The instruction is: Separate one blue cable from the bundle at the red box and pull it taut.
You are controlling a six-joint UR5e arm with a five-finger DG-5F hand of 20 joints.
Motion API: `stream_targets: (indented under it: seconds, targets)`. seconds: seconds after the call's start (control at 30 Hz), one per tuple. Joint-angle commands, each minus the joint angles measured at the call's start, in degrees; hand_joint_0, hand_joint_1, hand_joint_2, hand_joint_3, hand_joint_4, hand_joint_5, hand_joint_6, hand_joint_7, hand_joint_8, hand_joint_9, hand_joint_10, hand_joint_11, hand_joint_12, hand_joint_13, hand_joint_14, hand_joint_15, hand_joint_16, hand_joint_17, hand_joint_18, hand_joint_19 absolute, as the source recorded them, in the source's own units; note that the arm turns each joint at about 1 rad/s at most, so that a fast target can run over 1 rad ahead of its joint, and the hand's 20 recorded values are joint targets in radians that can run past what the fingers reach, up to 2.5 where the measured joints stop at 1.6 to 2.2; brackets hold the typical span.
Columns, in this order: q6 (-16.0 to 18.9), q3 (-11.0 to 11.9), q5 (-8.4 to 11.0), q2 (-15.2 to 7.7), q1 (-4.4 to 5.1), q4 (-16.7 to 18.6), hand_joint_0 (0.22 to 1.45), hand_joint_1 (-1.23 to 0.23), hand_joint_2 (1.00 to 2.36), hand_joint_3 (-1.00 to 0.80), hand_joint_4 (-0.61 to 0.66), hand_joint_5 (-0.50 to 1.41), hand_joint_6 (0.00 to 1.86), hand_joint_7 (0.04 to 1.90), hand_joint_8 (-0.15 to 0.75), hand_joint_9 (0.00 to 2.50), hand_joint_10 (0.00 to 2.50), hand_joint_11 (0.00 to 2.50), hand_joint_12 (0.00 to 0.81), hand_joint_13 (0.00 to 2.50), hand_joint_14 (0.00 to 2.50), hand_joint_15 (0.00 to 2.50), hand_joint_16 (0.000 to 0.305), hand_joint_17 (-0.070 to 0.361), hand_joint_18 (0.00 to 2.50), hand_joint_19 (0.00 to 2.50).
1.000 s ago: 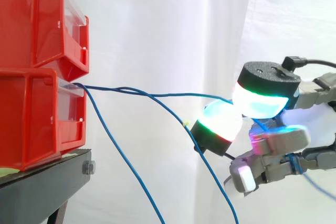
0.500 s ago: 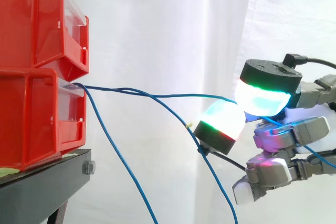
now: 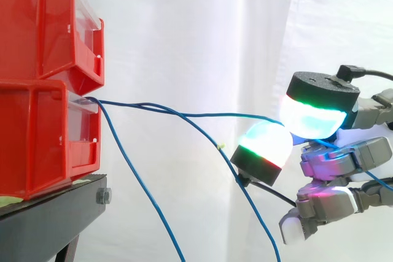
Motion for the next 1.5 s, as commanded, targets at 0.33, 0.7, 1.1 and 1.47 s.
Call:
stream_targets:
  seconds: [0.33, 0.7, 1.1, 1.47]
  targets:
    - [0.23, 0.02, -0.16, 0.00, -0.03, 0.44, 0.63, -0.61, 1.01, -0.40, 0.01, -0.15, 0.90, 0.98, 0.156, 1.04, 0.92, 1.24, 0.181, 1.03, 0.02, 1.22, 0.008, 0.019, 0.46, 0.64]
    - [0.32, 0.02, -0.24, 0.00, -0.20, 0.44, 0.62, -0.61, 1.01, -0.37, 0.00, -0.14, 0.91, 0.95, 0.155, 1.04, 0.92, 1.25, 0.186, 1.03, 0.02, 1.21, 0.008, 0.018, 0.45, 0.65]
    - [-0.03, 0.02, -0.07, 0.00, -0.29, 1.14, 0.58, -0.52, 1.00, -0.50, 0.03, -0.13, 0.89, 0.92, 0.167, 1.04, 0.85, 1.26, 0.191, 1.02, 0.02, 1.20, 0.009, 0.020, 0.45, 0.65]
    - [0.76, 0.02, 0.11, 0.00, -0.47, 2.55, 0.61, -0.65, 1.01, -0.38, -0.02, -0.12, 0.87, 0.98, 0.162, 1.06, 0.79, 1.29, 0.189, 1.03, 0.02, 1.19, 0.008, 0.019, 0.47, 0.65]
